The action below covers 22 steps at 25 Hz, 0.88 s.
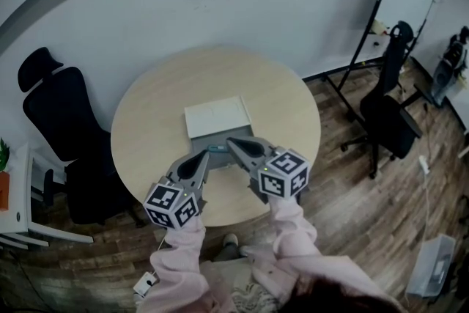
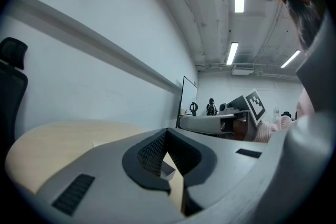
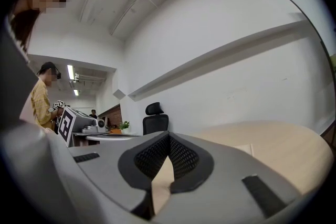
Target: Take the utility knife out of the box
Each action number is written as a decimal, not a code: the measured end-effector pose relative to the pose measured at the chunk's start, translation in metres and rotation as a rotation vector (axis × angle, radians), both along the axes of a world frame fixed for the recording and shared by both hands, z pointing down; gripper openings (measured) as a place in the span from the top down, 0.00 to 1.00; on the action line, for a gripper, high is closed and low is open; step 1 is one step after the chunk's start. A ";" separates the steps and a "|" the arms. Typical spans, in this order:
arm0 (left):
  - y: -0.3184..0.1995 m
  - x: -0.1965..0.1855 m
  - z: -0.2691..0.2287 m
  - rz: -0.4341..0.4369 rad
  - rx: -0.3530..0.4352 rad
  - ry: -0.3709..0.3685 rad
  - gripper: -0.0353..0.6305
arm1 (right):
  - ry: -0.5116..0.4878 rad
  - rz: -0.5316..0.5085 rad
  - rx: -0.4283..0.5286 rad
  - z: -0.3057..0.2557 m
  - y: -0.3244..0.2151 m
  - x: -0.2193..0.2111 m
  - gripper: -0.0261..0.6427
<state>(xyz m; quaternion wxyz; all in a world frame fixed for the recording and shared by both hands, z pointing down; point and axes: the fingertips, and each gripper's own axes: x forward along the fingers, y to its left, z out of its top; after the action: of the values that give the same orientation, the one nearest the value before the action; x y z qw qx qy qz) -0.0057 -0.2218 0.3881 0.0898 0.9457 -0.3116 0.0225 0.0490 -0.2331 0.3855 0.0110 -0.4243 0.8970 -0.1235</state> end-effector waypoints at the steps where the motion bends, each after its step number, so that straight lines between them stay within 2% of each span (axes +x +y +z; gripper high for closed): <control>1: -0.005 -0.001 0.003 0.005 -0.008 0.000 0.93 | 0.005 0.002 -0.009 0.003 -0.005 -0.001 0.97; 7: -0.036 0.000 0.017 0.032 -0.052 -0.027 0.93 | 0.018 0.011 -0.054 0.016 -0.036 -0.003 0.97; 13: -0.064 -0.009 0.037 0.048 -0.109 -0.020 0.93 | 0.055 0.024 -0.103 0.035 -0.060 -0.011 0.97; 22: -0.077 -0.018 0.060 0.051 -0.169 -0.027 0.93 | 0.079 0.024 -0.174 0.063 -0.073 -0.017 0.97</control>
<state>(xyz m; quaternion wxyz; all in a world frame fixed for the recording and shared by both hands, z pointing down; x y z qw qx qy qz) -0.0233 -0.2984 0.4483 0.1644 0.9420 -0.2856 0.0639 0.0323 -0.3063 0.4481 -0.0600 -0.4389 0.8775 -0.1837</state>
